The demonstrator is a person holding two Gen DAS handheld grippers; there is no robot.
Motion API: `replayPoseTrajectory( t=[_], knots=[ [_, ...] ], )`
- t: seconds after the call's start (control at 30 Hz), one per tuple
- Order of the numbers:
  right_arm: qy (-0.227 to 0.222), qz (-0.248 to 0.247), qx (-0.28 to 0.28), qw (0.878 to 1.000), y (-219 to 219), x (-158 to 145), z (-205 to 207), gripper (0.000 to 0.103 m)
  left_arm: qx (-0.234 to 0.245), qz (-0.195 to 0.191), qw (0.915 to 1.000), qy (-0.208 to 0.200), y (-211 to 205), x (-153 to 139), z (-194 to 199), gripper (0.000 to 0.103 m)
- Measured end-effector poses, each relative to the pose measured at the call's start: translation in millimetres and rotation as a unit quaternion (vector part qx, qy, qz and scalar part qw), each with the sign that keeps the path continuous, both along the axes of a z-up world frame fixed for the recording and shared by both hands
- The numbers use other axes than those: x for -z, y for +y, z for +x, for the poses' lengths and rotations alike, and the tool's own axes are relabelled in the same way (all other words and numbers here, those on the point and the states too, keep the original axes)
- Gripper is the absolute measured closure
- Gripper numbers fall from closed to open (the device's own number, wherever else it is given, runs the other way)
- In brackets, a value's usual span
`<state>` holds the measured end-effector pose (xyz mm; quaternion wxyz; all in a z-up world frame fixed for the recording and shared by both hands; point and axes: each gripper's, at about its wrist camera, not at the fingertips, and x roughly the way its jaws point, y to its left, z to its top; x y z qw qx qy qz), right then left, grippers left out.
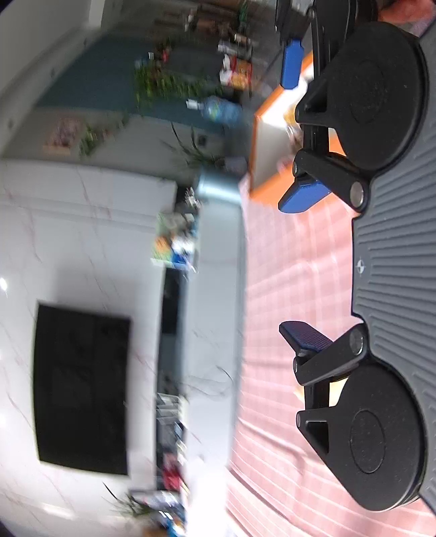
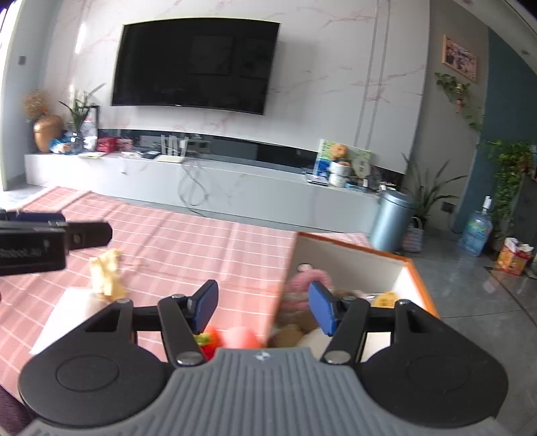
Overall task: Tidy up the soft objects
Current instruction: 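Withdraw both tools from the box toward the yellow cloth and white mesh bag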
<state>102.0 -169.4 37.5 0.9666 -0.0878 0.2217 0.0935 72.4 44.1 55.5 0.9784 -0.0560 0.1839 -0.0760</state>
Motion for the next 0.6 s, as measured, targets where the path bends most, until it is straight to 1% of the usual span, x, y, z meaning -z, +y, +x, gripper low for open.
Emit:
replayPoseTrajectory(
  t=[0.03,0.13,0.27,0.43,0.6],
  knots=[
    [-0.001,0.003,-0.006,1.0,6,3,-4,0.043,-0.017,-0.001,0.9998,0.01,5,2,-3,0.017],
    [0.003,0.0,-0.028,1.0,25,12,-14,0.044,-0.025,-0.012,0.9991,0.032,23,11,-9,0.018],
    [0.016,-0.006,-0.051,0.999,43,28,-25,0.044,-0.045,0.0,0.9981,0.043,40,23,-20,0.02],
    [0.035,-0.011,-0.061,0.997,58,46,-29,0.044,-0.062,0.0,0.9957,0.069,57,42,-34,0.021],
    [0.055,-0.017,-0.064,0.996,60,58,-25,0.044,-0.075,0.006,0.9934,0.087,71,60,-41,0.022]
  ],
)
